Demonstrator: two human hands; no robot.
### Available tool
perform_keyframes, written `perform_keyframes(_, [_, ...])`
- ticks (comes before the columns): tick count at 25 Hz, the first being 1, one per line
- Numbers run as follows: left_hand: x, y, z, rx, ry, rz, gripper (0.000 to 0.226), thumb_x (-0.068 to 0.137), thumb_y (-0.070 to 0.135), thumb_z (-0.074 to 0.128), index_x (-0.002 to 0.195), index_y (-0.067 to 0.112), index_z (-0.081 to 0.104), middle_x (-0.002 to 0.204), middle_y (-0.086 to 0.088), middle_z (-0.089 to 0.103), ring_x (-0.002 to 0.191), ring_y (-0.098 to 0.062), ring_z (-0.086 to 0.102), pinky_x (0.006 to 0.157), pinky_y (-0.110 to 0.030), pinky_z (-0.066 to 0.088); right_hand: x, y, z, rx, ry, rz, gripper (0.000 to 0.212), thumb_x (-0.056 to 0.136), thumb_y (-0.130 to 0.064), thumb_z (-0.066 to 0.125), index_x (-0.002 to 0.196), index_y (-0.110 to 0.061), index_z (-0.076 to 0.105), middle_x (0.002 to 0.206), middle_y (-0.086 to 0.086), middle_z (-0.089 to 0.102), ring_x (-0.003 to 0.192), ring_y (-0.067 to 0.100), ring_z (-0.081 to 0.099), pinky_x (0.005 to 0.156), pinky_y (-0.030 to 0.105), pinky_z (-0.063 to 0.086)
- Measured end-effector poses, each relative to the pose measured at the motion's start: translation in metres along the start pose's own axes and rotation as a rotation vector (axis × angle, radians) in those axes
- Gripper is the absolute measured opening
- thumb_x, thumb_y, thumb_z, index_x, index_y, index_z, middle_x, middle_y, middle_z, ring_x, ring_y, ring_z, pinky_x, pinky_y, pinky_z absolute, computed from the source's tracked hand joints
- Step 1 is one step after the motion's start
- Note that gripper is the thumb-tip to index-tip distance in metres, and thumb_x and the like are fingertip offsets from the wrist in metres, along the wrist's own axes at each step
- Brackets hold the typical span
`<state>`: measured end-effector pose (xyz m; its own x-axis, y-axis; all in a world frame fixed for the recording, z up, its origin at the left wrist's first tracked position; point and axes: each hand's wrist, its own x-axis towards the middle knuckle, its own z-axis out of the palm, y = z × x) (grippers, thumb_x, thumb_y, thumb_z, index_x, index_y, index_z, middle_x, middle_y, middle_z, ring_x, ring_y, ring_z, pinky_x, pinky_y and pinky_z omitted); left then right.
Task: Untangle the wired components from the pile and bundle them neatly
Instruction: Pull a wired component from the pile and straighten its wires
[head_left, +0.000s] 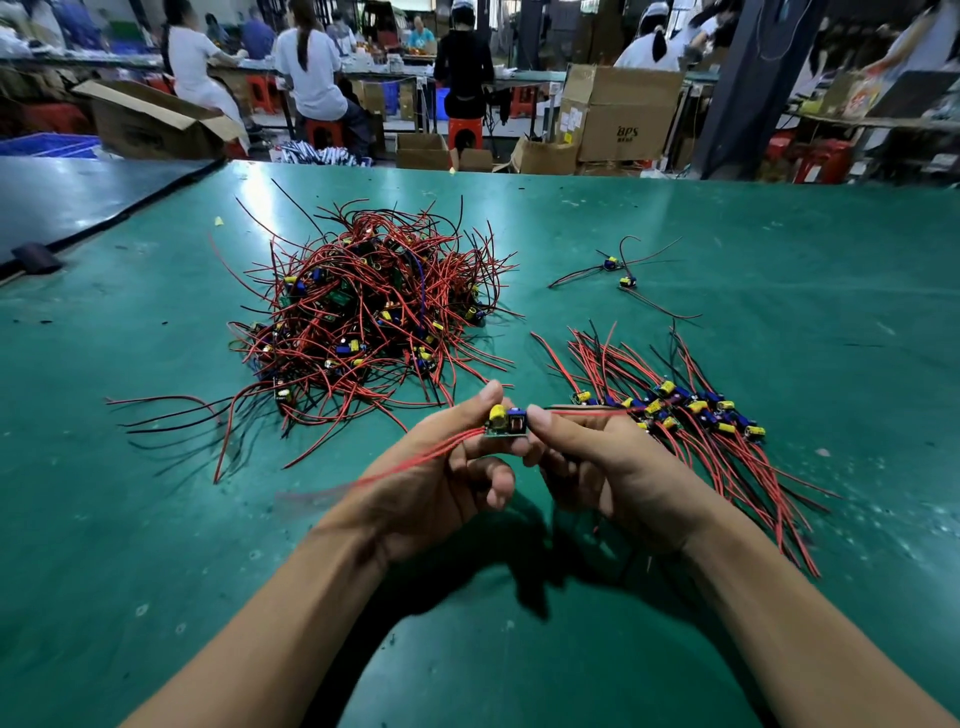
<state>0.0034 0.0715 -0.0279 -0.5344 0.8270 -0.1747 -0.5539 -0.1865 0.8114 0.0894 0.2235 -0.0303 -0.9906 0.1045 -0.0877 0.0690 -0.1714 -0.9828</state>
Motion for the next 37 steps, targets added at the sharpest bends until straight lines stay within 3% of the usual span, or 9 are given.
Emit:
perform_keyframes(4, [0.003, -0.003, -0.003, 0.056, 0.023, 0.087, 0.017, 0.073, 0.028, 0.070, 0.084, 0.015, 0.067, 0.083, -0.008, 0.072, 0.051, -0.015, 0.065, 0.045, -0.022, 0.051, 0.006, 0.003, -0.006, 0.126, 0.065, -0.016, 0.033, 0.067, -0.044, 0.082, 0.084, -0.016, 0.077, 0.073, 0.007, 0.051, 0.045, 0.007, 0.037, 0.038, 0.015, 0.027])
perform_keyframes(9, [0.005, -0.013, -0.003, 0.303, 0.125, 0.160, 0.023, 0.069, 0.015, 0.078, 0.079, 0.010, 0.059, 0.077, -0.013, 0.070, 0.056, -0.018, 0.063, 0.047, -0.025, 0.053, 0.010, 0.009, -0.010, 0.023, 0.097, 0.037, 0.060, 0.060, -0.063, 0.085, 0.098, -0.017, 0.077, 0.082, 0.008, 0.053, 0.065, 0.024, 0.040, 0.059, 0.028, 0.028])
perform_keyframes(13, [0.006, -0.018, -0.003, 0.446, 0.146, 0.162, 0.022, 0.075, 0.003, 0.077, 0.082, 0.005, 0.056, 0.077, -0.021, 0.063, 0.058, -0.022, 0.059, 0.049, -0.028, 0.052, 0.007, 0.012, -0.008, -0.002, 0.122, -0.017, 0.036, 0.063, -0.038, 0.090, 0.090, -0.018, 0.078, 0.081, 0.012, 0.068, 0.071, 0.025, 0.058, 0.065, 0.030, 0.047])
perform_keyframes(17, [0.007, -0.016, -0.001, 0.338, 0.130, 0.139, 0.025, 0.070, 0.003, 0.075, 0.088, 0.004, 0.058, 0.065, -0.009, 0.063, 0.056, -0.019, 0.060, 0.050, -0.025, 0.053, 0.010, 0.009, -0.008, 0.035, 0.254, -0.051, 0.020, 0.067, -0.027, 0.082, 0.079, -0.018, 0.069, 0.063, -0.002, 0.056, 0.047, 0.010, 0.043, 0.048, 0.022, 0.033])
perform_keyframes(20, [0.007, -0.014, -0.003, 0.287, 0.131, 0.133, 0.028, 0.071, 0.002, 0.074, 0.096, 0.002, 0.060, 0.065, -0.007, 0.064, 0.058, -0.018, 0.061, 0.054, -0.024, 0.054, 0.012, 0.007, -0.012, 0.092, 0.338, -0.076, 0.014, 0.081, -0.016, 0.076, 0.081, -0.015, 0.063, 0.066, -0.002, 0.056, 0.044, 0.010, 0.044, 0.044, 0.018, 0.034])
perform_keyframes(25, [0.009, -0.019, -0.002, 0.354, 0.132, 0.093, 0.009, 0.086, 0.001, 0.065, 0.092, 0.002, 0.071, 0.078, -0.014, 0.067, 0.061, -0.018, 0.058, 0.056, -0.024, 0.052, 0.012, 0.007, -0.011, 0.045, 0.329, -0.093, 0.012, 0.083, -0.022, 0.075, 0.083, -0.013, 0.066, 0.070, 0.002, 0.062, 0.050, 0.012, 0.050, 0.048, 0.020, 0.038])
perform_keyframes(29, [0.010, -0.018, -0.001, 0.374, 0.169, 0.103, 0.016, 0.087, 0.010, 0.066, 0.074, 0.011, 0.074, 0.073, -0.010, 0.065, 0.058, -0.015, 0.061, 0.054, -0.022, 0.053, 0.012, 0.008, -0.010, -0.025, 0.290, -0.146, 0.012, 0.090, -0.022, 0.070, 0.084, -0.012, 0.070, 0.071, 0.001, 0.064, 0.050, 0.013, 0.051, 0.049, 0.019, 0.039])
perform_keyframes(33, [0.010, -0.020, 0.000, 0.353, 0.203, 0.159, 0.019, 0.088, 0.005, 0.064, 0.072, 0.010, 0.073, 0.069, -0.008, 0.066, 0.055, -0.018, 0.066, 0.051, -0.023, 0.054, 0.008, 0.009, -0.007, -0.235, 0.284, -0.147, 0.024, 0.086, -0.034, 0.075, 0.074, -0.013, 0.071, 0.065, 0.005, 0.061, 0.050, 0.014, 0.049, 0.047, 0.020, 0.040])
perform_keyframes(37, [0.011, -0.021, 0.000, 0.340, 0.224, 0.176, 0.014, 0.087, 0.003, 0.065, 0.076, 0.005, 0.072, 0.069, -0.010, 0.067, 0.056, -0.024, 0.068, 0.051, -0.024, 0.055, 0.008, 0.010, -0.007, -0.330, 0.278, -0.155, 0.022, 0.090, -0.028, 0.073, 0.072, -0.016, 0.070, 0.059, -0.004, 0.061, 0.047, 0.011, 0.051, 0.046, 0.019, 0.041])
